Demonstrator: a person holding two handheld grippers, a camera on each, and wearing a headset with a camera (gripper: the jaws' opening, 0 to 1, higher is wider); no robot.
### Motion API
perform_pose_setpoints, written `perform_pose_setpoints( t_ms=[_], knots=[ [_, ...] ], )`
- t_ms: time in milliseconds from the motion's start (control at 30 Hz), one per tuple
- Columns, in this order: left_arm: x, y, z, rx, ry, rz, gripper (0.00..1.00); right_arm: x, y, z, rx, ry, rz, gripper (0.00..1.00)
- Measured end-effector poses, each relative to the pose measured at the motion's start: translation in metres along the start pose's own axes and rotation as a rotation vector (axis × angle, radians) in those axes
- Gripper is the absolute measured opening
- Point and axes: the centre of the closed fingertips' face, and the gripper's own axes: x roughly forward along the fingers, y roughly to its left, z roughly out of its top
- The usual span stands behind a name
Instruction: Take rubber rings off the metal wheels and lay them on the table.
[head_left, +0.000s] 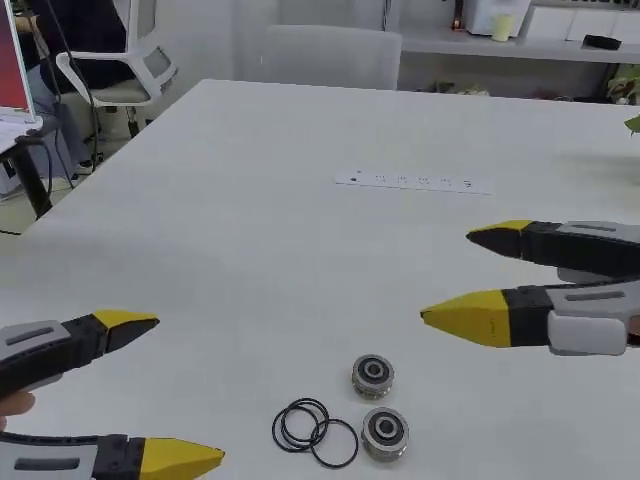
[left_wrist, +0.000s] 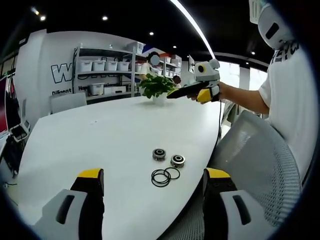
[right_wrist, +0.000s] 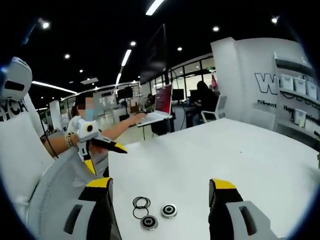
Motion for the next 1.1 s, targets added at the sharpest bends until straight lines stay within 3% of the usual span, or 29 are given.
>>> perform_pose_setpoints(
  t_ms=[433,933,1100],
  knots=[
    [-0.004,0.007,-0.001,-0.015,-0.013,0.026,0.82,-0.031,-0.006,-0.027,0.025,-0.035,-0.058,0.86],
    [-0.011,0.015,-0.005,-0.04,-0.015,0.064,0.83,-0.058,-0.023,-0.083,0.114,0.047,-0.192,0.84],
    [-0.013,0.014,-0.01,-0.045,-0.002,0.064,0.84,-0.062,-0.024,-0.1,0.135,0.078,-0.211,0.83]
  ],
)
